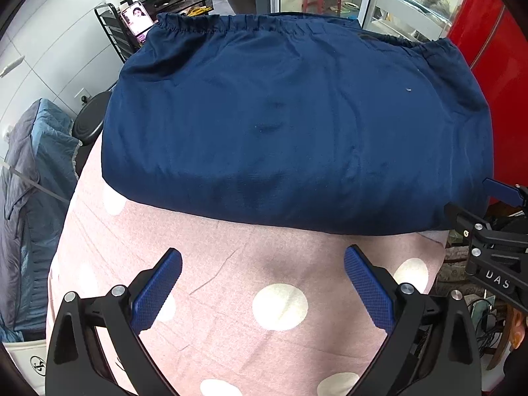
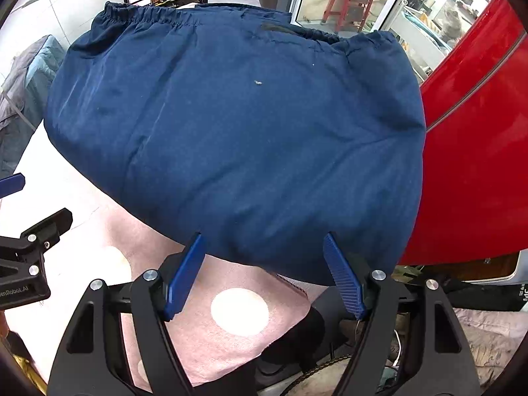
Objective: Fold large clothes
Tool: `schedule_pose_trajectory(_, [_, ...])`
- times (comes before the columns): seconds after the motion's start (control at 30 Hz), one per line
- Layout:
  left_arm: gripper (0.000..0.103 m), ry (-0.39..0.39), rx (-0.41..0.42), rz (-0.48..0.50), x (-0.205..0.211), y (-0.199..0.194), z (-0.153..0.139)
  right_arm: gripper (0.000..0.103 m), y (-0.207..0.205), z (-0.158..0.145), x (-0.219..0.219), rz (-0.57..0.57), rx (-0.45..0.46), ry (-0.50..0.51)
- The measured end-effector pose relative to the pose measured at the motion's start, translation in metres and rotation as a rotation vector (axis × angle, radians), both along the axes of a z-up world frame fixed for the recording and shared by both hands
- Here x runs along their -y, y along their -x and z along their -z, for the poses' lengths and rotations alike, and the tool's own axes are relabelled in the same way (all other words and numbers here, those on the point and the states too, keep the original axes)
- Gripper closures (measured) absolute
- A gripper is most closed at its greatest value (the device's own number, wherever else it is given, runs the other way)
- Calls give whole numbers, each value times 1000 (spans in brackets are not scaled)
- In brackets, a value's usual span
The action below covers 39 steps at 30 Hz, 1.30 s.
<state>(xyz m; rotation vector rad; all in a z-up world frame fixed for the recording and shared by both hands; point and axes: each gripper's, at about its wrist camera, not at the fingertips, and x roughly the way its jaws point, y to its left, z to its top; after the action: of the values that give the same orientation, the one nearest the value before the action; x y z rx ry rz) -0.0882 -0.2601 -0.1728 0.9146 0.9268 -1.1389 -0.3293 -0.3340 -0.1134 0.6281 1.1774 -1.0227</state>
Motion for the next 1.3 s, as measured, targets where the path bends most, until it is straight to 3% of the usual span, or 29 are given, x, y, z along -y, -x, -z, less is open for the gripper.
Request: schedule_pose_trajectory(1.3, [6,18,27,-3,1,1,-11,29,3,-6,-4,18,6,13])
